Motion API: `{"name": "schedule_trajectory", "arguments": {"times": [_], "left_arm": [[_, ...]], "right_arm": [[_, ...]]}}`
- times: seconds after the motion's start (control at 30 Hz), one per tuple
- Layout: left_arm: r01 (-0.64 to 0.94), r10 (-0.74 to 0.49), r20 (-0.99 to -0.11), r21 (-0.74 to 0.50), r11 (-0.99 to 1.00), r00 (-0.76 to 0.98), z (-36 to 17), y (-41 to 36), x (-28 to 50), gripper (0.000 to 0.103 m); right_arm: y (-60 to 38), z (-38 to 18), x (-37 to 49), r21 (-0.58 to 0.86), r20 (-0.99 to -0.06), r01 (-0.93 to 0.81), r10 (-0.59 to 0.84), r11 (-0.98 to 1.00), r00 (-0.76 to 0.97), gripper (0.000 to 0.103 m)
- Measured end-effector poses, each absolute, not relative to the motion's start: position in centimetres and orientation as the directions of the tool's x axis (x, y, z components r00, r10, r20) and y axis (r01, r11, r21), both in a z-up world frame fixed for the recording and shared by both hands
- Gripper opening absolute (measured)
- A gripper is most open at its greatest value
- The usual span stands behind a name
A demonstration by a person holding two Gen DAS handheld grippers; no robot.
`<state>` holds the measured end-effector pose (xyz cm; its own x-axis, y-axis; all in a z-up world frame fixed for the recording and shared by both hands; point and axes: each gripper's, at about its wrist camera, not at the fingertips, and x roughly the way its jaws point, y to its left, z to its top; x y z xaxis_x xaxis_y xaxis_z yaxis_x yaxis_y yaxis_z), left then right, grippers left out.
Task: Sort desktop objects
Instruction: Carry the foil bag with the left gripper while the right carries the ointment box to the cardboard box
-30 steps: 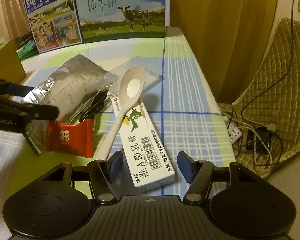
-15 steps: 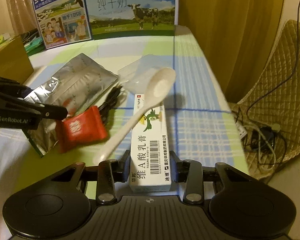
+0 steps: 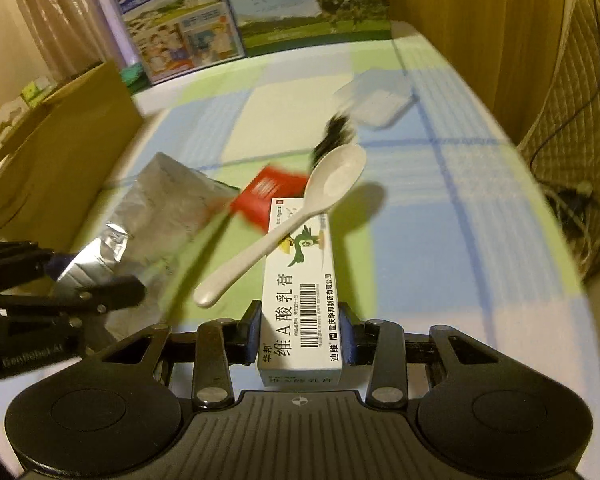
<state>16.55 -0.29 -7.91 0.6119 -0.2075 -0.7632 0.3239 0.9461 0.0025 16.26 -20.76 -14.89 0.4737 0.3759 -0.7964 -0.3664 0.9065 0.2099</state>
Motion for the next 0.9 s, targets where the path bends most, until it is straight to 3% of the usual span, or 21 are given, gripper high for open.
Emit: {"name": "schedule_trajectory", "arguments": {"times": [0.27,0.4,0.57,0.7,0.9], "left_arm": [[0.317,-0.233,-0.75,-0.032,0.948,0.619,-7.4,1.8,10.2,0.036],[0.293,-0.231,-0.737,-0.046,0.955,0.636,-7.3,2.6,9.7,0.05],[0.279,-0.245,-0.732,-0.079,0.957,0.635,-7.3,3.1,10.7,0.059],[0.307,-0.271,-0.757,-0.099,0.947,0.594,-7.7,2.7,12.1,0.065],[0.353,-0.276,-0.824,-0.1,0.93,0.495,-8.8,1.7,14.2,0.064]], "right_arm": [[-18.3,-15.4,9.2,0.158,-0.794,-0.411,0.363,0.898,0.488,0.036],[-17.7,-15.4,9.4,0.132,-0.788,-0.424,0.354,0.896,0.504,0.045],[-17.4,-16.0,9.7,0.088,-0.788,-0.437,0.331,0.895,0.519,0.052],[-16.9,-16.2,9.7,0.047,-0.786,-0.462,0.318,0.886,0.53,0.053],[-16.2,-16.4,9.9,0.013,-0.785,-0.49,0.312,0.872,0.536,0.053]]}}
